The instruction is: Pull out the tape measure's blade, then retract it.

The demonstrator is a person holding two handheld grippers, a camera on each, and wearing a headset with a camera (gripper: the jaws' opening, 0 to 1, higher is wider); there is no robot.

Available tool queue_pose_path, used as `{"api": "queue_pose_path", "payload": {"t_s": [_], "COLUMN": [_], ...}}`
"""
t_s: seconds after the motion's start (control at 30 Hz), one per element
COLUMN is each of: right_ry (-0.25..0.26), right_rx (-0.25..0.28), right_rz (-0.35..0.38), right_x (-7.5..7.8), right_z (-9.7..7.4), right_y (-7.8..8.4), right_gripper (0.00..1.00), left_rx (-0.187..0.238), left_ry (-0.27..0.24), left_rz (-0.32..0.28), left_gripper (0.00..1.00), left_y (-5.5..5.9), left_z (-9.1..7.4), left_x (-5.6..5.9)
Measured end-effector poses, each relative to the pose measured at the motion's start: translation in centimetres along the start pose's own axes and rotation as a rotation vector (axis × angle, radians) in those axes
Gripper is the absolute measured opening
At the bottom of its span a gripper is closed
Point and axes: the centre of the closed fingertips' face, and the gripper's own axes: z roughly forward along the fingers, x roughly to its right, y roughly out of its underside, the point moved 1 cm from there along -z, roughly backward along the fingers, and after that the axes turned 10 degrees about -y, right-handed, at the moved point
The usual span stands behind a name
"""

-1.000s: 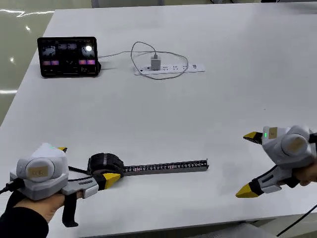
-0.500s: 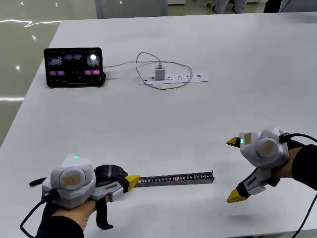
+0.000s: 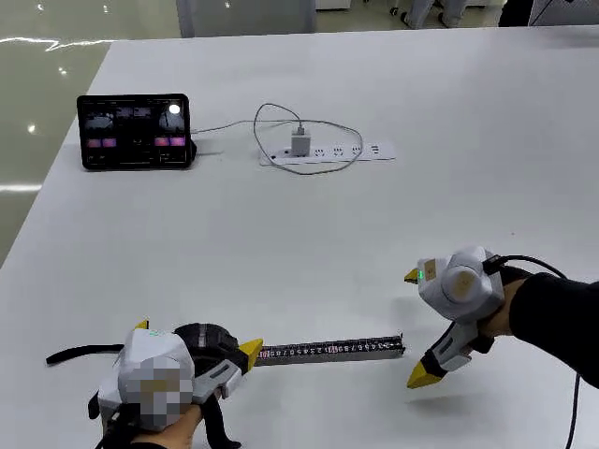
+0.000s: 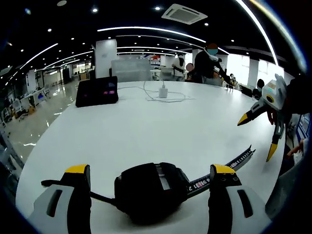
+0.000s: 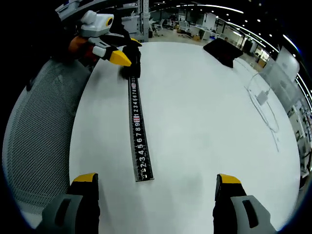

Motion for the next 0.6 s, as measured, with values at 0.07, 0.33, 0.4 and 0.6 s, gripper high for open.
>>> {"api": "queue_pose_path", "payload": {"t_s": [0.07,0.33,0.4,0.6], "right_ry": [-0.003,-0.023,-0.033,-0.107], "right_rx": [-0.004,-0.026,-0.031,-0.049], "right_rz": [-0.005,-0.022,-0.033,-0.043], "right_x": [0.1,-0.2,-0.3,-1.5], "right_z": [0.3,0.8,1.0,1.5], "right_y": [0.0,0.0,0.1,0.4], "right_gripper": [0.99,0.8,0.74,0.43], "left_rx": [-0.001,-0.01,-0.017,-0.012], "left_ry": [-0.014,-0.018,-0.013,-0.012], "left_rz": [0.0,0.008,-0.008,-0.02], "left_gripper": [0.99,0.99,0.99,0.99], "left_y": [0.2,1.4,1.6,1.5], "left_z": [0.3,0.3,0.3,0.4], "left_x": [-0.3,0.0,0.0,0.0]}}
